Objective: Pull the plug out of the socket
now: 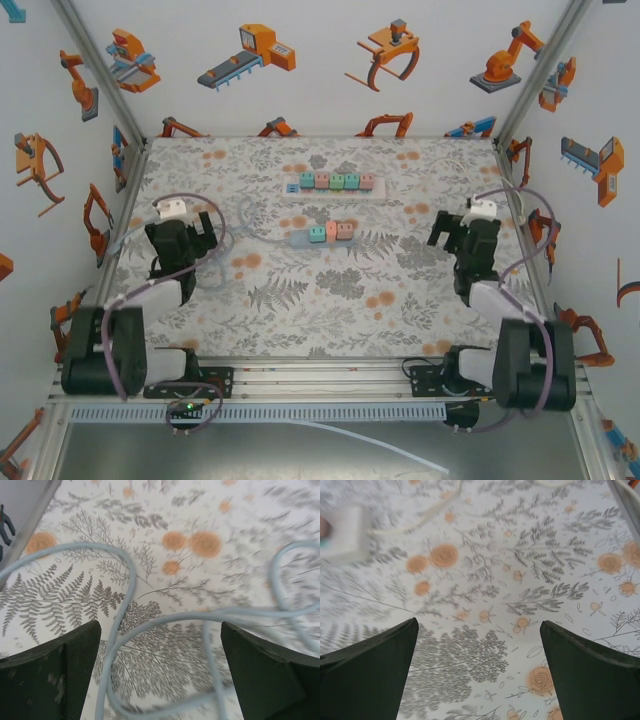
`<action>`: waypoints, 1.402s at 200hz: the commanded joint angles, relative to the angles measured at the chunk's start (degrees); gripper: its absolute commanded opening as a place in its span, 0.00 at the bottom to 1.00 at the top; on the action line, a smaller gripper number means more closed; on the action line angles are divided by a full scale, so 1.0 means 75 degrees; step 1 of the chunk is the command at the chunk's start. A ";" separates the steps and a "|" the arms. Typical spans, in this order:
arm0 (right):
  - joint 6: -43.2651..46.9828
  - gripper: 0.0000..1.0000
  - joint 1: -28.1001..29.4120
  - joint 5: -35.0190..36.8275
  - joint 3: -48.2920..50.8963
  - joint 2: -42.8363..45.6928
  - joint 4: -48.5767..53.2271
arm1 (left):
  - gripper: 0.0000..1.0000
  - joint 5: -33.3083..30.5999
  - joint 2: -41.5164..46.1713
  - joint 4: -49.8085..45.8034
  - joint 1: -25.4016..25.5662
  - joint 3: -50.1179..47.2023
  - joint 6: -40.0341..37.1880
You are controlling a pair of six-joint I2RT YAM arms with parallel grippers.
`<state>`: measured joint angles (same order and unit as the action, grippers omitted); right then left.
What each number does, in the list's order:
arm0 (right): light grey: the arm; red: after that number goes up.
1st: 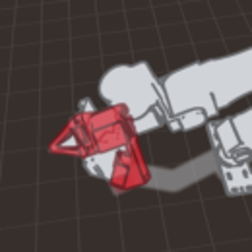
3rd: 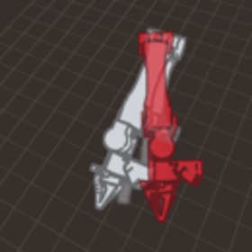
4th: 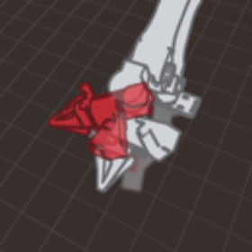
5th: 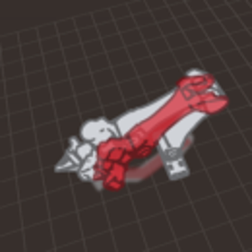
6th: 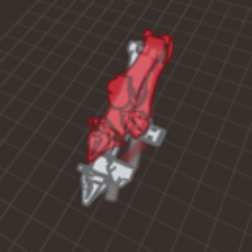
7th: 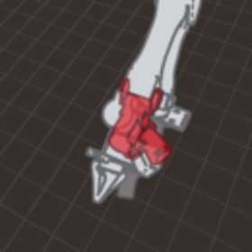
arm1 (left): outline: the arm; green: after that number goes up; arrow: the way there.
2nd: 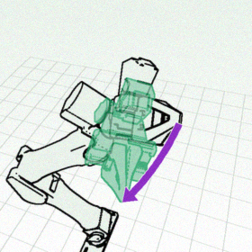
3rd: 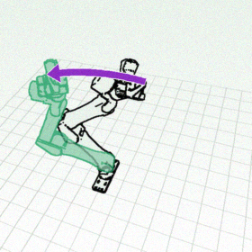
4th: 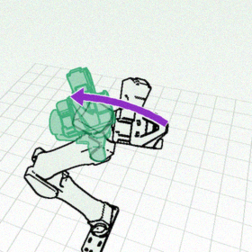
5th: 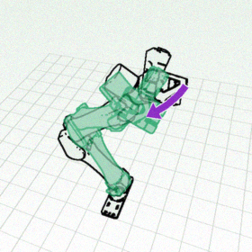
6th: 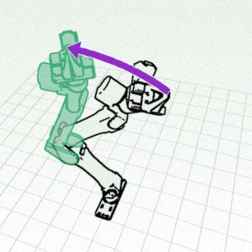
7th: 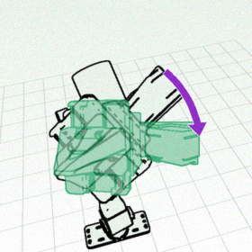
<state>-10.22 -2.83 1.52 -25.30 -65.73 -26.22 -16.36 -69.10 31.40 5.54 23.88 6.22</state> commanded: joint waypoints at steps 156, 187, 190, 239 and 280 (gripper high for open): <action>-0.4191 0.70 0.2483 -0.3798 -0.6209 -0.4782 0.5320 | 0.54 0.3098 -0.3874 -0.6675 0.2399 0.5621 0.4609; -0.4254 0.68 0.2700 -0.3803 -0.6429 -0.5541 0.5126 | 0.54 0.3533 -0.4462 -0.6649 0.2459 0.5950 0.4222; -0.4292 0.68 0.2707 -0.3806 -0.6434 -0.5637 0.5110 | 0.54 0.3568 -0.4509 -0.6626 0.2460 0.5968 0.4204; -0.4516 0.64 0.2888 -0.4064 -0.6509 -0.6325 0.4831 | 0.64 0.4019 -0.4893 -0.5998 0.2460 0.6032 0.4292; -0.4523 0.62 0.3020 -0.4103 -0.6272 -0.6358 0.4745 | 0.70 0.3885 -0.5177 -0.5904 0.2454 0.6142 0.3879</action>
<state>-43.57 18.81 -27.92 -72.31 -113.36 9.89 12.51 -106.65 -14.59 23.66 68.49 38.52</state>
